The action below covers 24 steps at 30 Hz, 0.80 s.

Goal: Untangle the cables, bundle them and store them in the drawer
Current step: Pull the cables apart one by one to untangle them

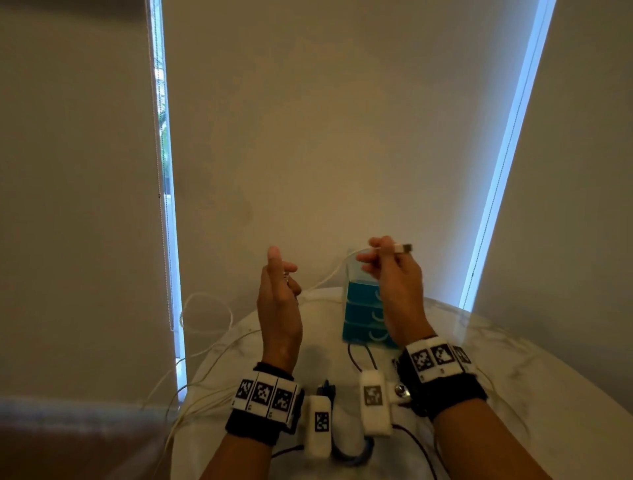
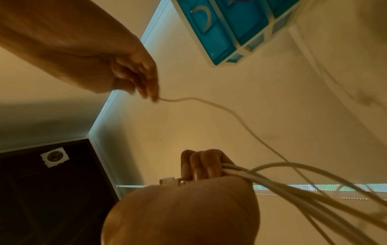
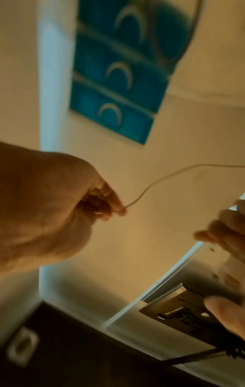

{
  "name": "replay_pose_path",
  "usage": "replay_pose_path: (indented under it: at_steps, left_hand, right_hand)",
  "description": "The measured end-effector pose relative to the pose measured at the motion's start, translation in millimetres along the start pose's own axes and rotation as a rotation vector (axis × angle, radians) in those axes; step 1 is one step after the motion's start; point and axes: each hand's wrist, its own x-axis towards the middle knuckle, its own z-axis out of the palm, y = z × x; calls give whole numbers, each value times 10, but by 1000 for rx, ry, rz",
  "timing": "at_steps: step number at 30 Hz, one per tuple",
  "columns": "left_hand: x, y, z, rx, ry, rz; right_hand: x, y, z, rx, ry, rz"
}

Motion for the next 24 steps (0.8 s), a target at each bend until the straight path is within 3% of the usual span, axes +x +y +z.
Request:
replay_pose_path:
  at_steps: [3,5,7,9,14,17,21,22,24]
  left_hand:
    - [-16,-18,38,68,-4,-4]
    - [-7,-23,36,90,10,7]
    - [15,-39,10,93,40,9]
    - [28,-50,-8,93,65,12]
    - [10,-24,10,150,117,78]
    - [15,4,-7,157,147,115]
    - [62,-29,-49,108,186,47]
    - [74,-40,-65,88,207,40]
    - [103,-52,-97,39,254,57]
  right_hand:
    - [-140,151,67,-261,-481,138]
    - [-143,186,109,-271,-467,145]
    - [-107,140,115,-25,-319,199]
    - [-110,80,122,55,-328,254]
    - [-128,54,238,-571,-790,240]
    - [26,-113,382,-603,-750,110]
    - [-1,-229,540,-580,-718,18]
    - [-15,-240,537,-556,-629,-19]
    - [-20,-320,458,-356,-288,-153]
